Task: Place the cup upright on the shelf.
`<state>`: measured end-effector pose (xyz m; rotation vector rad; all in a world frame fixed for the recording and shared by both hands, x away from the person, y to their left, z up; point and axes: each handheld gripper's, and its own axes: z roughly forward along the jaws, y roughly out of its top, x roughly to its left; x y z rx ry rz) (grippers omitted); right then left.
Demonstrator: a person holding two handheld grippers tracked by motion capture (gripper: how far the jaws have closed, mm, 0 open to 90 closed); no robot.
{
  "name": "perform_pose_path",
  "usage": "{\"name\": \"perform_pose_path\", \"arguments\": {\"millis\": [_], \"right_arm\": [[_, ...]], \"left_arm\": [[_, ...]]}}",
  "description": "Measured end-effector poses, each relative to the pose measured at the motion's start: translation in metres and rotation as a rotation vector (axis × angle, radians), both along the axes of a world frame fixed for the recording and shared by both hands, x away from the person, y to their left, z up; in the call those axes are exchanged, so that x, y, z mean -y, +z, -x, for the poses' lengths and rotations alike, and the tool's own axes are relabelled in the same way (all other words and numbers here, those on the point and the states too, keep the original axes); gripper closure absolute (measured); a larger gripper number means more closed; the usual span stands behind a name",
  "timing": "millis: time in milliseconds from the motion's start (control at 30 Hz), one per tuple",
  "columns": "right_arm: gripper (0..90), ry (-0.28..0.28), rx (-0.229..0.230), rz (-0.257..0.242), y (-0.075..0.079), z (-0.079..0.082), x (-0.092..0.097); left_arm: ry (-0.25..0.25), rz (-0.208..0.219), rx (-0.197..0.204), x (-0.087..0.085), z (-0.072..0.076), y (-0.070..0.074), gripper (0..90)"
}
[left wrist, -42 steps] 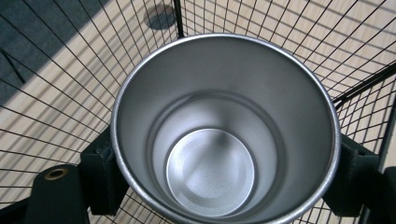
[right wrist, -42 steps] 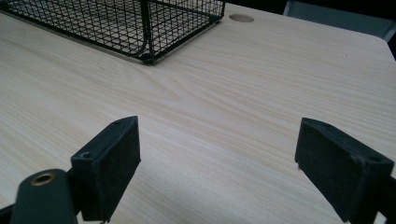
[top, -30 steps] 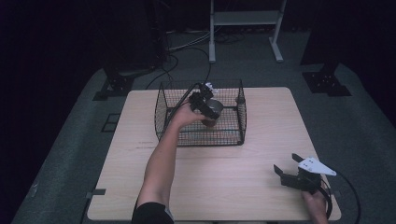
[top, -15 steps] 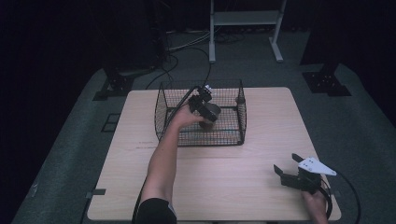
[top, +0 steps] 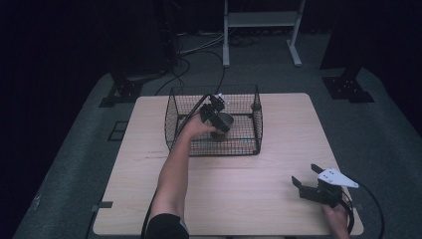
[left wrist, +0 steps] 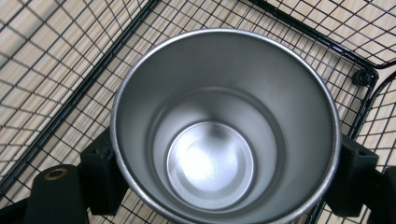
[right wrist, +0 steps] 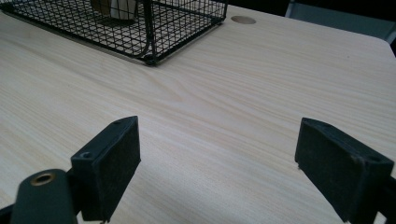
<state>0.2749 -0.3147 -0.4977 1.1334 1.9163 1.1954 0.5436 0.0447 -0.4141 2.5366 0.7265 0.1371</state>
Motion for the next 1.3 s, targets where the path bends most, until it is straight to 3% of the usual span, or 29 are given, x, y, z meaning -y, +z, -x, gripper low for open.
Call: {"name": "perform_pose_path", "arguments": {"millis": [167, 333, 500, 633, 700, 967, 1033, 1300], "right_arm": [[13.4, -0.001, 0.000, 0.003, 0.000, 0.000, -0.001], [13.4, -0.002, 0.000, 0.006, 0.000, 0.000, -0.001], [13.4, -0.001, -0.002, 0.006, 0.000, 0.000, -0.001], [13.4, 0.000, -0.001, 0.007, 0.000, 0.000, -0.001], [13.4, -0.001, -0.002, 0.006, 0.000, 0.000, -0.001], [13.4, -0.012, -0.003, 0.003, 0.000, 0.000, 0.000], [13.4, -0.016, -0.001, 0.003, 0.000, 0.000, 0.000], [13.4, -0.021, 0.000, 0.000, 0.000, 0.000, 0.000]], "left_arm": [[0.003, -0.009, -0.013, -0.003, 0.001, -0.001, 16.7], [-0.010, -0.048, -0.007, -0.003, 0.004, -0.003, 16.0], [-0.006, -0.042, -0.007, -0.004, 0.005, -0.001, 15.9], [-0.001, -0.023, -0.002, -0.005, 0.006, 0.001, 12.6], [0.008, 0.009, -0.001, -0.006, 0.006, 0.005, 10.7], [0.004, 0.064, 0.051, -0.010, 0.013, 0.021, 6.7], [0.006, 0.051, 0.066, -0.010, 0.015, 0.022, 6.6], [0.027, 0.065, 0.090, -0.014, 0.019, 0.032, 5.0]]}}
